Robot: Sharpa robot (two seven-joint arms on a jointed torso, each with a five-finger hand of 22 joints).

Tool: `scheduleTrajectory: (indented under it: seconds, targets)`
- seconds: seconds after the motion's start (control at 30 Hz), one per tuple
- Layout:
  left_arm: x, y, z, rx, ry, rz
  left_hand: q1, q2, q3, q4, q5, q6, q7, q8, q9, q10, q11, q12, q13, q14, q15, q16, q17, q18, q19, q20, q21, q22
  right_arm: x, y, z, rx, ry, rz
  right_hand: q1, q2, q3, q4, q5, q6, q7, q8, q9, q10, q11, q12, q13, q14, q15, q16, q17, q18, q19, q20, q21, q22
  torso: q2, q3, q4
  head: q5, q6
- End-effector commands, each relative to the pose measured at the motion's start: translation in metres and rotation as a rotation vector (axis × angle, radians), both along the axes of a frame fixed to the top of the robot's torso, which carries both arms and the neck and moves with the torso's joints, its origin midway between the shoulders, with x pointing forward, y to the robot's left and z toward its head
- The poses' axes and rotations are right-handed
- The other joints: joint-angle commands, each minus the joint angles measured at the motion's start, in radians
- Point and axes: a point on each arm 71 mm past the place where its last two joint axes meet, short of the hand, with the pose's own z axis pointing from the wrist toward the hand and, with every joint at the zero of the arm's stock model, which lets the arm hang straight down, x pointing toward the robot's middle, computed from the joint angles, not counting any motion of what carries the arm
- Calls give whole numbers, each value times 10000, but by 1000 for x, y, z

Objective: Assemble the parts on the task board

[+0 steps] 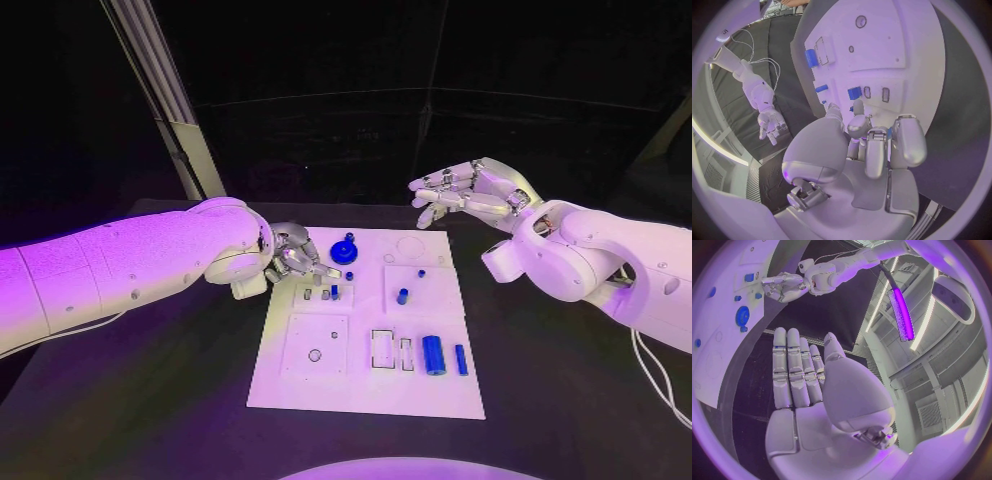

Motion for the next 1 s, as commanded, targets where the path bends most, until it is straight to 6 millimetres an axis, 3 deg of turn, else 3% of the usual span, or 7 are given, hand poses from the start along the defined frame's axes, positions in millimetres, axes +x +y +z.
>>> scheduleTrajectory:
  seconds: [0.03,0.13,0.33,0.53,0.73,1.0]
  targets:
    - [3,-1,-1,824,-165,-27,16,117,-85,2,-23,-79,6,76,44,33,16,22,-20,1040,-72,30,2629,-138,75,0,44,9,-1,3,2,-34,-160,268,59,61,-19,-88,158,21,12,-51,-19,80,3,-58,-58,75,27,-97,-20,45,111,-3,-90,-37,0,-15,-12,-14,-37]
    - [4,-5,-2,966,-106,-168,13,120,-94,4,-23,-93,6,89,55,31,16,23,-19,1040,-72,30,2629,-138,73,0,45,10,0,1,2,-64,-160,214,110,58,-32,-148,240,10,15,-56,-25,75,6,-79,-115,81,28,-153,-35,44,131,-5,-138,-70,-3,-4,-41,30,-77]
    - [5,-12,-4,1194,-3,-433,81,250,-42,-16,-12,-218,15,205,155,33,24,59,16,1040,-64,30,2629,-135,54,5,50,11,2,0,1,-97,-156,118,248,62,-31,-290,411,7,14,-55,-35,90,2,-114,-227,117,16,-249,-63,45,184,-23,-214,-123,1,-8,-14,15,-125]
    - [7,-18,-6,1425,117,-695,103,268,-21,-18,-13,-219,-3,355,257,7,15,46,-15,1040,-67,30,2629,-121,14,7,20,-46,3,0,0,-112,-127,105,240,54,-84,-343,870,-27,34,-64,-57,79,19,-175,-353,150,27,-373,-102,38,231,-27,-311,-188,-6,-10,-1,8,-177]
    - [9,-25,-7,1743,20,-958,118,270,-13,-25,-12,-235,-5,388,282,-2,12,42,-24,1040,-69,30,2629,-114,-4,7,3,-79,5,-1,-1,-129,-104,78,226,58,-105,-359,1078,-48,43,-66,-68,68,29,-204,-389,161,33,-438,-123,35,249,-24,-362,-221,-32,-24,37,-117,-216]
    - [11,-30,-8,1847,-88,-1040,156,284,12,-37,-13,-259,-14,458,333,16,5,71,13,1040,-74,30,2629,-123,11,5,31,-23,6,-2,-1,-125,-155,-50,221,55,-118,-379,1306,-57,46,-61,-77,65,31,-232,-401,193,32,-496,-141,37,280,-27,-405,-251,-19,-13,7,-54,-248]
